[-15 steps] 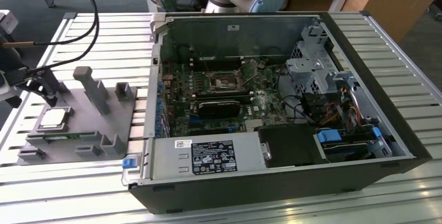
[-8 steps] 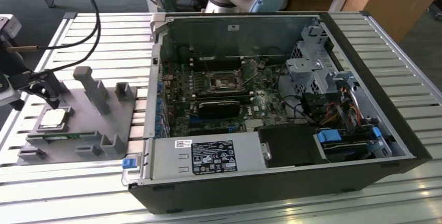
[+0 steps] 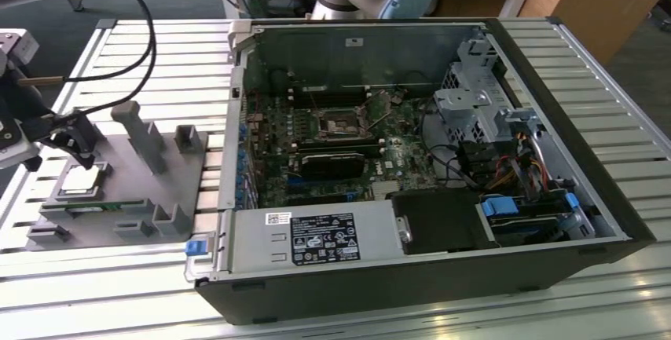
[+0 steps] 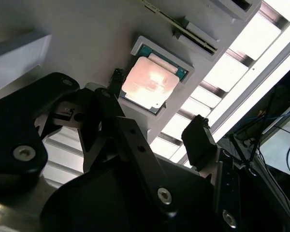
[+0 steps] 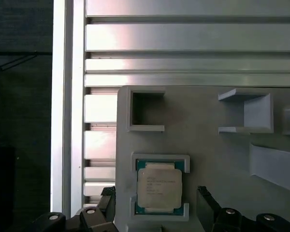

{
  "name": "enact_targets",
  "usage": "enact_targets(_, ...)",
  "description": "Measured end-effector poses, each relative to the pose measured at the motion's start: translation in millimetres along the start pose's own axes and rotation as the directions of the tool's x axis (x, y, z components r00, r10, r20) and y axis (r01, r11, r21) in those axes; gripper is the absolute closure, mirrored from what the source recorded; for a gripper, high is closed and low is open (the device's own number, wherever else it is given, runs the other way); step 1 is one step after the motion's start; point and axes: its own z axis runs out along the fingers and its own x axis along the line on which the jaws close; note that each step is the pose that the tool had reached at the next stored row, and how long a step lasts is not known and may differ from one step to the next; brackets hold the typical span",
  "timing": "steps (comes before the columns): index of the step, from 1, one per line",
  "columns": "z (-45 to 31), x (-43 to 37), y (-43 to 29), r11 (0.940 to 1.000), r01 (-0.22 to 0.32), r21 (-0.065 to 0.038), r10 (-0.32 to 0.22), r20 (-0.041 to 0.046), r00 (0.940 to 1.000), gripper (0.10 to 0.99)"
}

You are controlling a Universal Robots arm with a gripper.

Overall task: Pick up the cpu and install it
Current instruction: 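Pick up the cpu and move it towards the insertion slot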

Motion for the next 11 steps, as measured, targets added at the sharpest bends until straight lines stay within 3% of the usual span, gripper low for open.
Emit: enact_targets(11,16.7,-0.5,-0.9,1.0000,0.000,0.000,0.000,-0.0001,1.0000,0.325)
